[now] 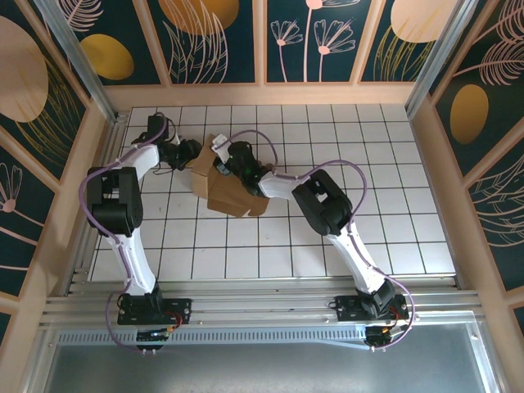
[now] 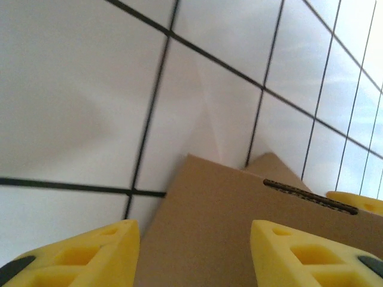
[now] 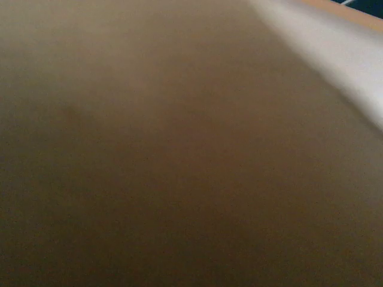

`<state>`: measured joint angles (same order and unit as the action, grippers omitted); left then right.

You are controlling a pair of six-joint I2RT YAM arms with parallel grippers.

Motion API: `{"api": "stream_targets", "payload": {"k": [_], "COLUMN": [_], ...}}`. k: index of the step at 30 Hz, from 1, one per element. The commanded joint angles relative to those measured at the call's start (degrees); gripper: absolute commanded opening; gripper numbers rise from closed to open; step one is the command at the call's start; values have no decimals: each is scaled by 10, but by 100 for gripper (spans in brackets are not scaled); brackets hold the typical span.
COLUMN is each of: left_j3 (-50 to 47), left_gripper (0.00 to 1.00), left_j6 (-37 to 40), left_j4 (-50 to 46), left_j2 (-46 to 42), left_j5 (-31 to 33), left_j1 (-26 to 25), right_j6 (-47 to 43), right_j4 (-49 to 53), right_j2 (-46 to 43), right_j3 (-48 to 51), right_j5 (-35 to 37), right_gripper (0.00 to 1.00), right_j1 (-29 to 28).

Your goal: Fold the paper box

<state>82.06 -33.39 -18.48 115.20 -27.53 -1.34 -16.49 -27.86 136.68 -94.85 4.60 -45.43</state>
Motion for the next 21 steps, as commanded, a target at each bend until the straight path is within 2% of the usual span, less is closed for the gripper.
{"api": "stream_targets", "payload": {"k": [1,7,10,12,14,15,17,19,21], "left_j3": [12,10,12,10,8,7,-2,-23,-52], "left_gripper": [53,55,56,57,58,59,62,69,78], "left_j6": [4,-3,-6,-9,-8,-6,3,18,41], "left_j4": [-36,-40,-49,-55,-68,-74,-74,-63,-49], "left_j2": [-41,-94,-127,-160,-201,-223,-267,-317,-373], "left_j5": [32,46,57,73,101,115,127,122,113], "left_j1": [-5,-1,-1,-1,-1,-1,-1,-1,-1], "right_j6": [-2,13,88,240,443,535,678,752,813], "right_j4": [-60,-101,-71,-8,33,34,12,26,86], "right_j2": [-90,-192,-240,-273,-289,-290,-281,-264,-233], "right_j3": [79,199,222,210,201,201,207,185,128], "right_j5": [1,-2,-8,-50,-123,-168,-200,-188,-164], "right_gripper": [58,63,64,64,61,59,54,55,57], "right_j1": [-2,6,8,20,42,53,55,40,19]}}
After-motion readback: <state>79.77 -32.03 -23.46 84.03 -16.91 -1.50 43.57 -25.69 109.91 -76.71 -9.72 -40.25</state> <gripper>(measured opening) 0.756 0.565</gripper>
